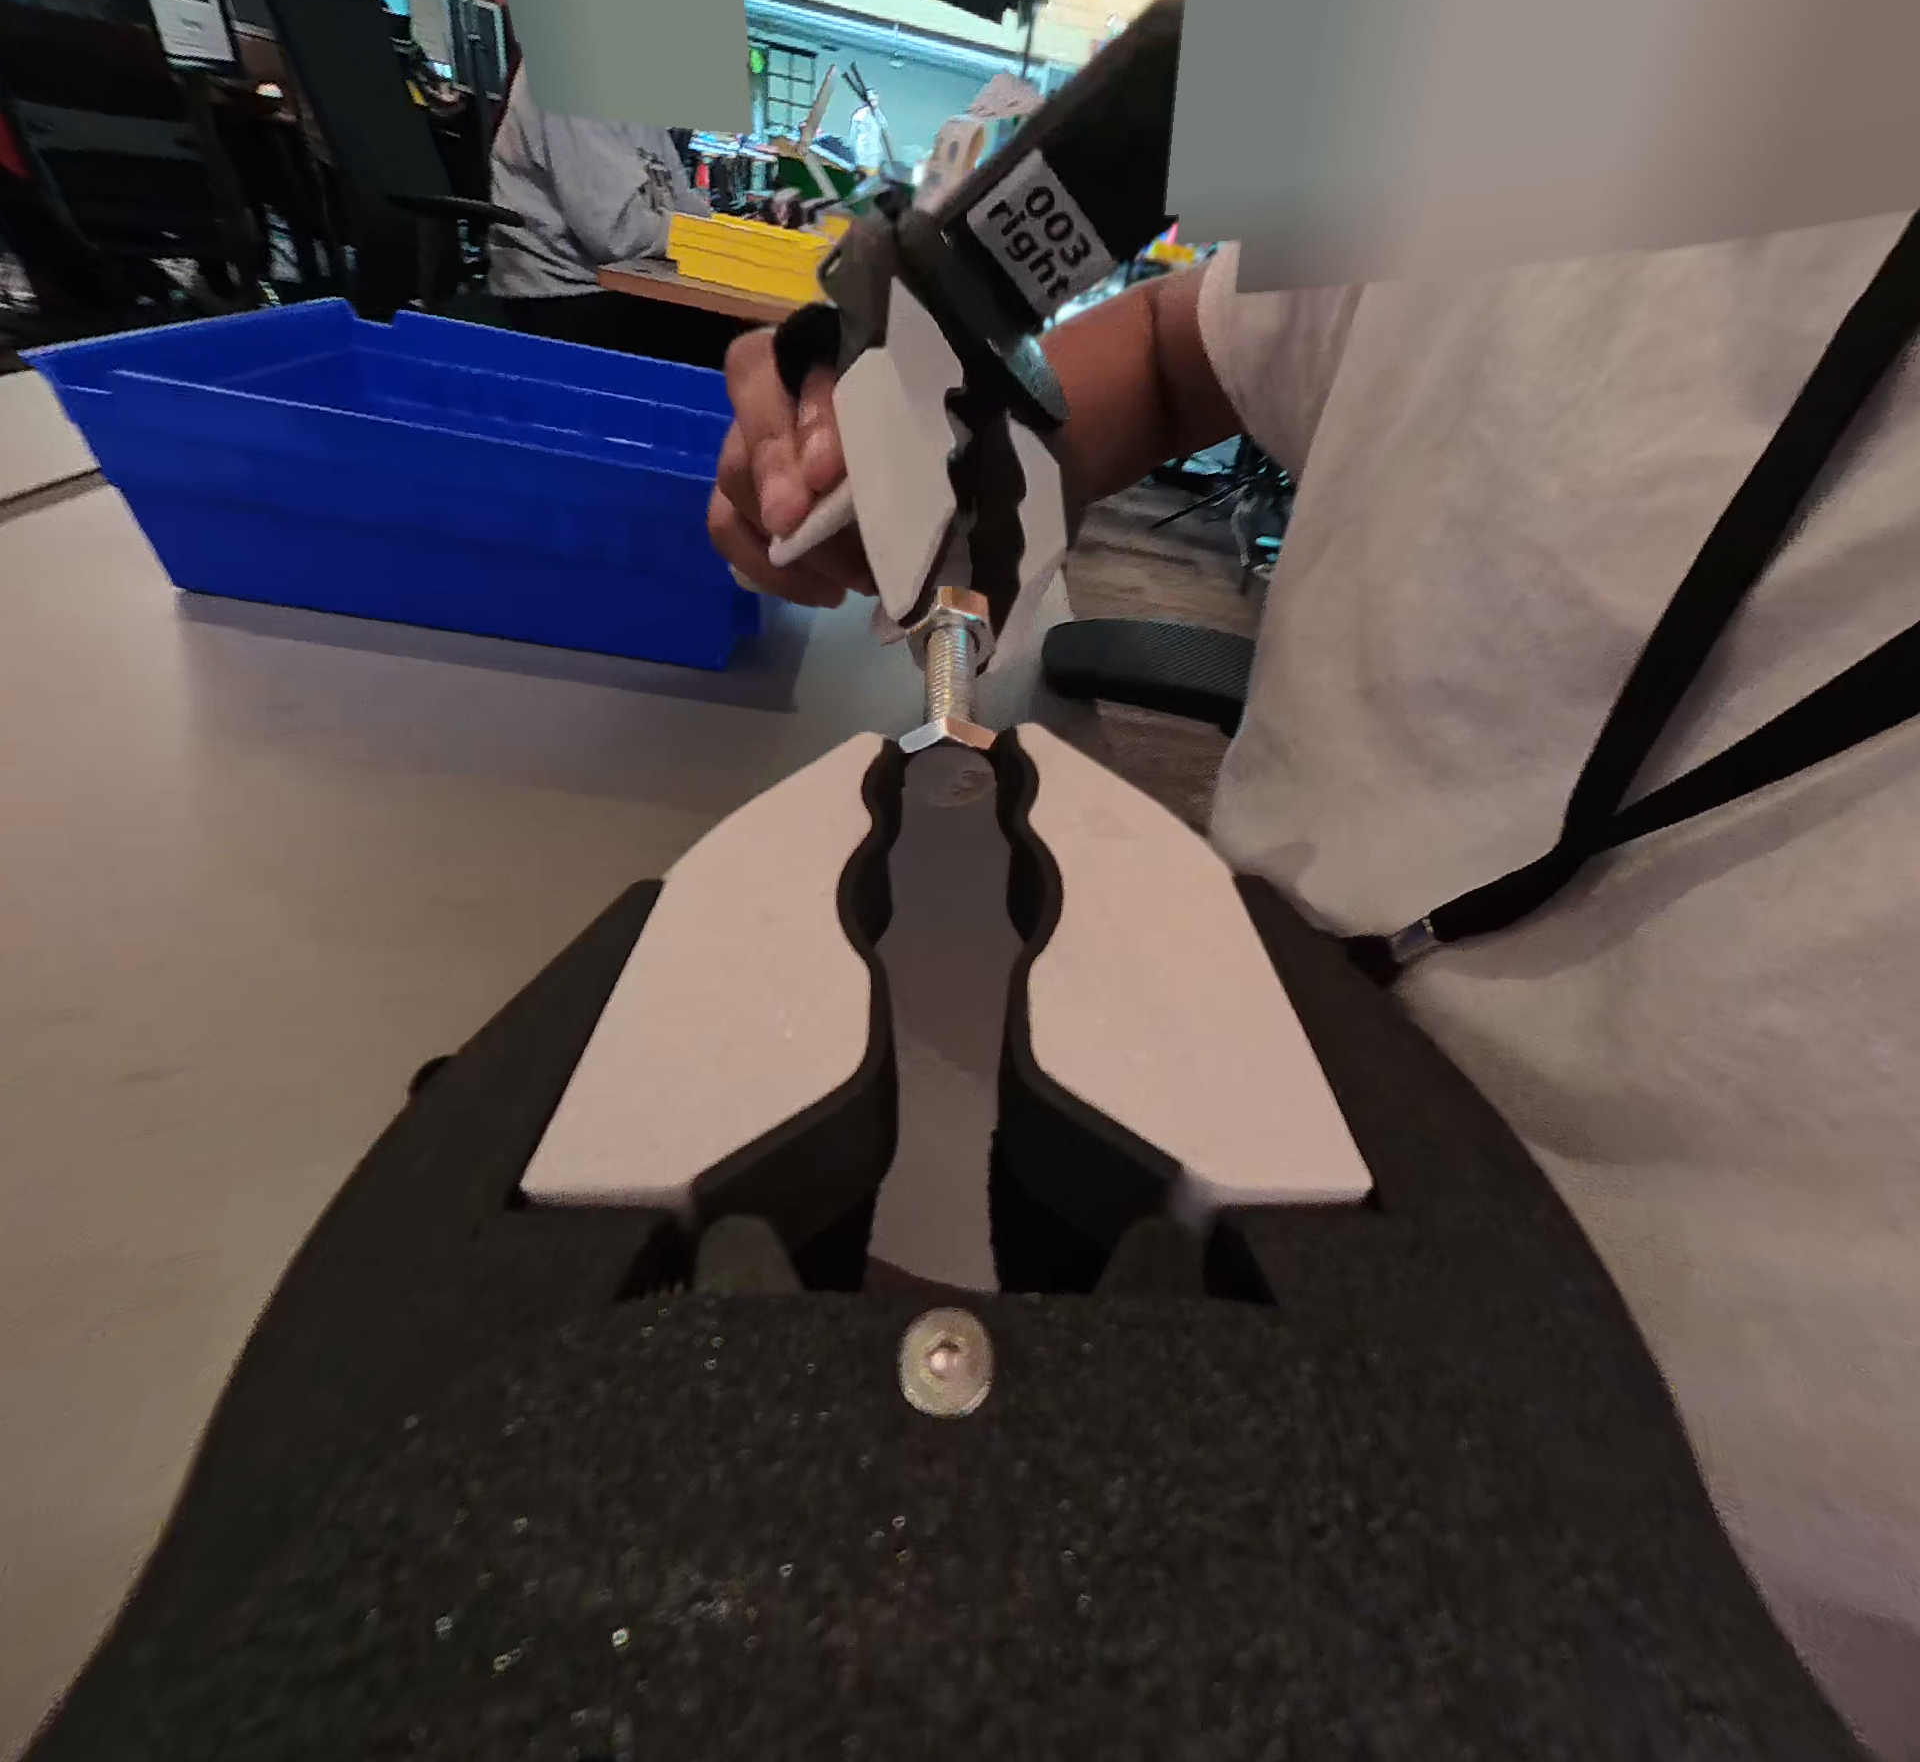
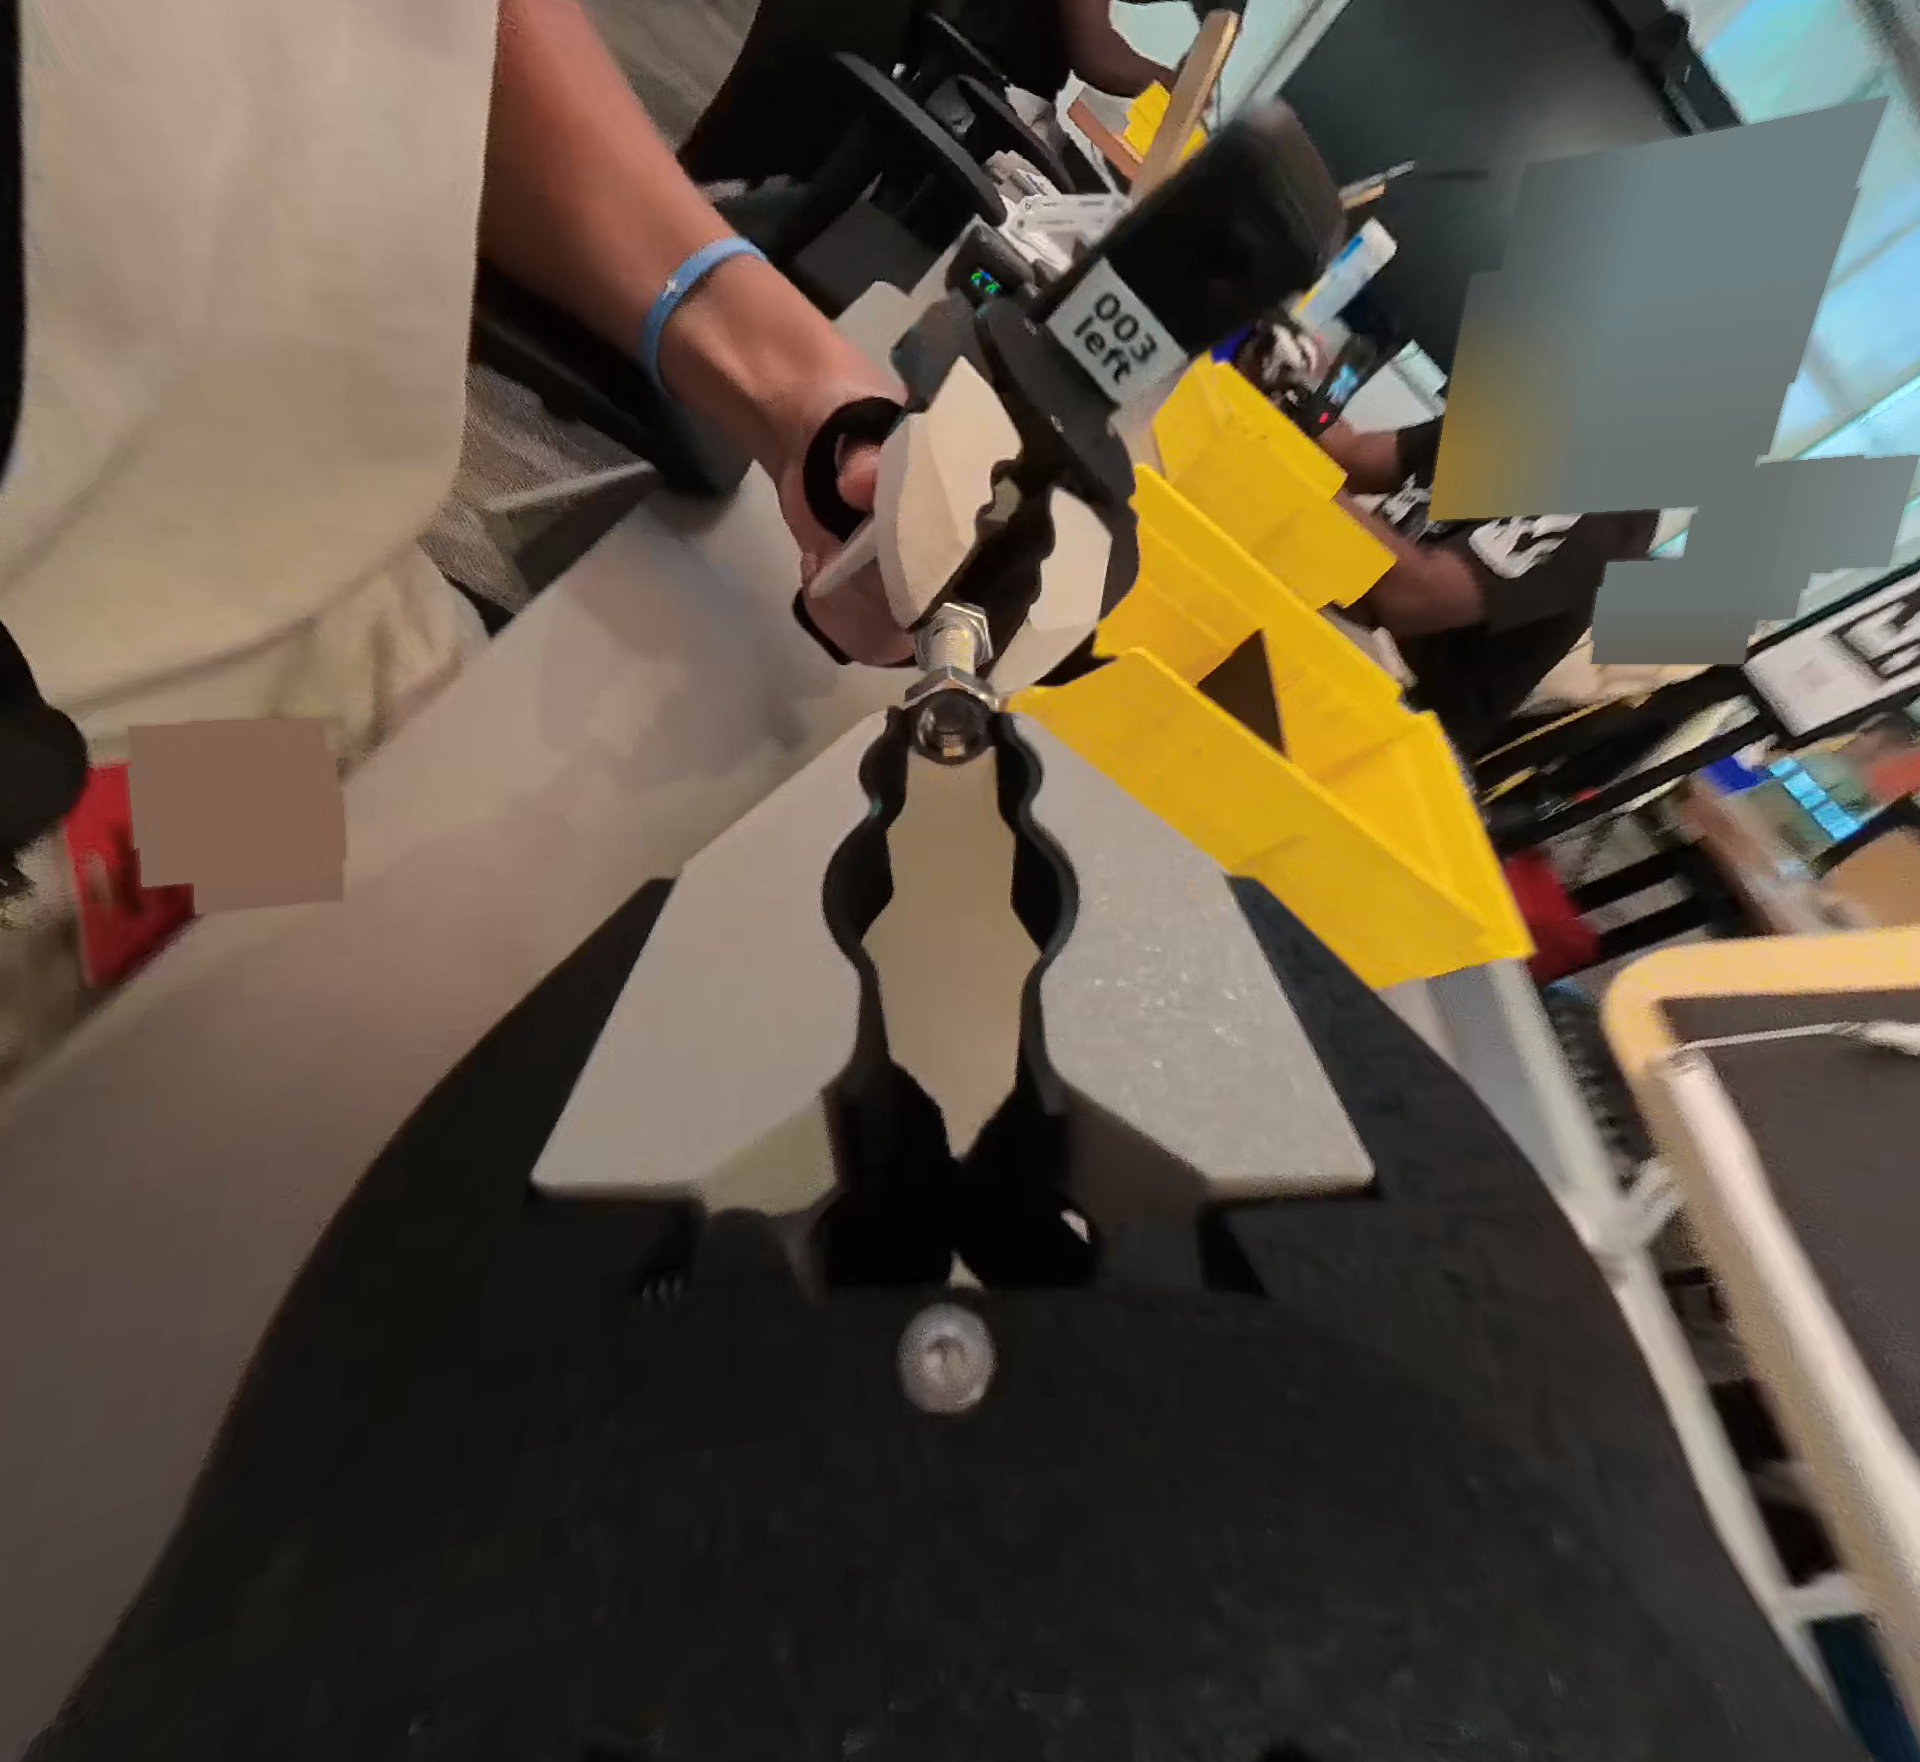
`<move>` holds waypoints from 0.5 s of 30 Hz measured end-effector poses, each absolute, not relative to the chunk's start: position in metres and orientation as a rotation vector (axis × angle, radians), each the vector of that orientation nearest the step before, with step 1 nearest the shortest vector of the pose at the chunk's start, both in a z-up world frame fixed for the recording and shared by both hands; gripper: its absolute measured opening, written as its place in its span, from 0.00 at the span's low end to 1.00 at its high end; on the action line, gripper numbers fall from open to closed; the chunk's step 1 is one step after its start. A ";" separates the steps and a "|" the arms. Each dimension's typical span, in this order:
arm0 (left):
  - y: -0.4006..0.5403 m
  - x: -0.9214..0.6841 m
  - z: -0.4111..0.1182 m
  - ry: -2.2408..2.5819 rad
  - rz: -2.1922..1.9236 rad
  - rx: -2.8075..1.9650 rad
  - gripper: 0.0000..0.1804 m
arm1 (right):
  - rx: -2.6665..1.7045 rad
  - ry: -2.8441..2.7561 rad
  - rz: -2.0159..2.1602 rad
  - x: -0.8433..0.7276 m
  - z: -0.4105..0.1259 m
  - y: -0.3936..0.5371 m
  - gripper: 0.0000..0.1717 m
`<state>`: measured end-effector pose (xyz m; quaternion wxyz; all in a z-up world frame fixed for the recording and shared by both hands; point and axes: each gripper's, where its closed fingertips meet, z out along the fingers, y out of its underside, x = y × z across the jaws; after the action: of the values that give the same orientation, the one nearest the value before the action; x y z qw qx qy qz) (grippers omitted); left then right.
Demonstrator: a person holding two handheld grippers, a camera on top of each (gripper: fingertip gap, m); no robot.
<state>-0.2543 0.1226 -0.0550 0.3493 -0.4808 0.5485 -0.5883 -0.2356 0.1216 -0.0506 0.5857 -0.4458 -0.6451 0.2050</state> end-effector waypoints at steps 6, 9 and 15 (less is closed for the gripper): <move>0.130 -0.250 -0.065 1.469 -1.296 -1.253 0.09 | -1.355 -1.280 0.839 -0.231 -0.059 0.130 0.10; 0.134 -0.248 -0.070 1.492 -1.195 -1.253 0.10 | -1.510 -1.156 1.031 -0.229 -0.065 0.133 0.10; 0.142 -0.247 -0.077 1.543 -0.953 -1.232 0.10 | -1.787 -0.861 1.382 -0.227 -0.074 0.141 0.10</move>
<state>-0.2470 0.1419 -0.0773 0.4572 -0.4997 0.6259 -0.3865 -0.2271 0.1405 -0.0744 0.3543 -0.6913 -0.3331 0.5345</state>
